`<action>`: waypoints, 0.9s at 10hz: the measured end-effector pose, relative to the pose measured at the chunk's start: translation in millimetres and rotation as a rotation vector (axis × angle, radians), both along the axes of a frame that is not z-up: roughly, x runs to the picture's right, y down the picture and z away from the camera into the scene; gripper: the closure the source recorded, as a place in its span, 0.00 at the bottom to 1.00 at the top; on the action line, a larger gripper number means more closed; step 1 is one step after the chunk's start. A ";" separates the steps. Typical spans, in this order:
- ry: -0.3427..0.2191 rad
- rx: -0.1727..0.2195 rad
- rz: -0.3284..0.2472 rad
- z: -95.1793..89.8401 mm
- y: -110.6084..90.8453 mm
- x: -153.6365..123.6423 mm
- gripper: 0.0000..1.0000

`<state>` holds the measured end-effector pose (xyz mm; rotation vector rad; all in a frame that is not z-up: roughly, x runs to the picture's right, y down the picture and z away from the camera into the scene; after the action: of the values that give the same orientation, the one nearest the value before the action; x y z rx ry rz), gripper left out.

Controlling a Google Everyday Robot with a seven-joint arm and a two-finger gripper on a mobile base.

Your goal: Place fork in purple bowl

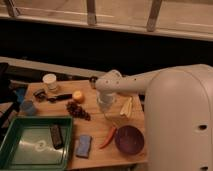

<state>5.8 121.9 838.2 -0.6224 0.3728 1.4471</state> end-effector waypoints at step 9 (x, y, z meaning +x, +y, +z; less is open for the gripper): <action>0.083 0.057 0.116 -20.2 -55.2 48.6 1.00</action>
<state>54.5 66.8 818.1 -0.5464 0.3637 1.5928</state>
